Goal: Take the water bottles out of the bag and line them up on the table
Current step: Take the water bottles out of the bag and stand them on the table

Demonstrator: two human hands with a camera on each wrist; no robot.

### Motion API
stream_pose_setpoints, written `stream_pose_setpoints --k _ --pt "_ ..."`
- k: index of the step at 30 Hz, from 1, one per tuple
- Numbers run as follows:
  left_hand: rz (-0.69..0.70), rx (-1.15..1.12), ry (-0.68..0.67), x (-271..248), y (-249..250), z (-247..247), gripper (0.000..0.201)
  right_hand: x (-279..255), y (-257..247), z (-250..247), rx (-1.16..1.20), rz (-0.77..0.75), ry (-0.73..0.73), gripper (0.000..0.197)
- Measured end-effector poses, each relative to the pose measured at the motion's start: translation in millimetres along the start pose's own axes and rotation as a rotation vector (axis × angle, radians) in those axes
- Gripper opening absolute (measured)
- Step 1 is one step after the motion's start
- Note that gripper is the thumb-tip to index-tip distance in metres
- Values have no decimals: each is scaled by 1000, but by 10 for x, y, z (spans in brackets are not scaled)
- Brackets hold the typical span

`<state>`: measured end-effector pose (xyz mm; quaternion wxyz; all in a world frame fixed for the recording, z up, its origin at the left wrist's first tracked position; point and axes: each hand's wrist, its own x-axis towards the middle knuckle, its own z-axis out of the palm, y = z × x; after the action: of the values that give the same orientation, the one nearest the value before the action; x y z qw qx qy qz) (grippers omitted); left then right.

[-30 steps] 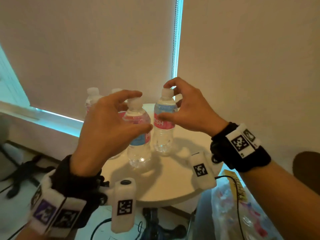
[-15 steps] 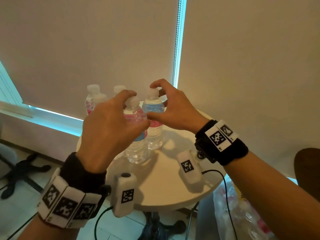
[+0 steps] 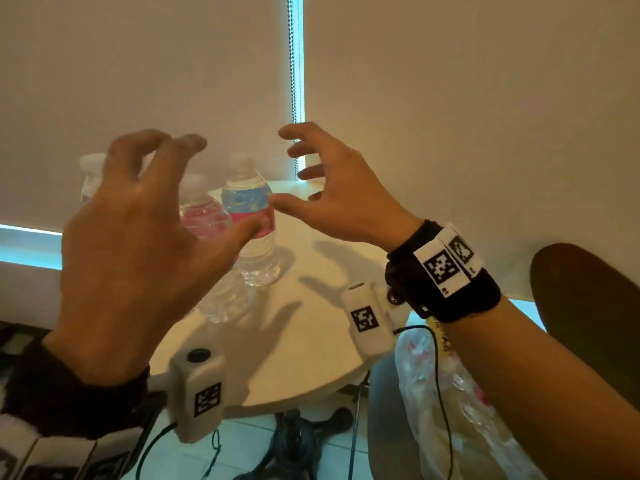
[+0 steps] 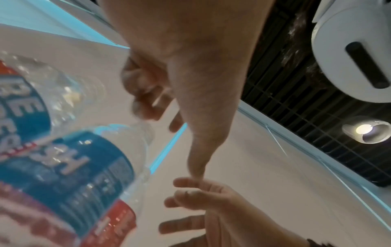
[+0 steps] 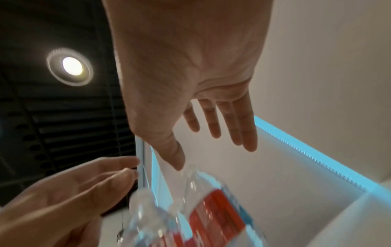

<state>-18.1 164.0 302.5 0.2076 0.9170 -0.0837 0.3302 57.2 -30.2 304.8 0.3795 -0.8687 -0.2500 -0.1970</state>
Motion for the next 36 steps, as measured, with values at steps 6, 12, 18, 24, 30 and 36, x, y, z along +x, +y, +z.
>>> stream_pose_setpoints --k 6,12,18,24,30,36 --pt "432 -225 35 -463 573 271 40 -751 350 -708 75 146 242 32" --pt "677 -413 -266 -968 1169 1181 27 -1784 1183 -975 40 532 370 21" --pt "523 -456 -575 -1403 1475 2366 18 -2822 2123 -658 -179 928 226 32" --pt "569 -170 -744 -1536 1676 3127 73 -3403 2556 -241 -334 1130 188 68" --pt "588 97 -831 -1769 1559 3527 83 -3628 2746 -22 -374 1053 160 82" --pt "647 125 -799 -1869 1562 3444 83 -3659 2793 107 -349 978 279 65"
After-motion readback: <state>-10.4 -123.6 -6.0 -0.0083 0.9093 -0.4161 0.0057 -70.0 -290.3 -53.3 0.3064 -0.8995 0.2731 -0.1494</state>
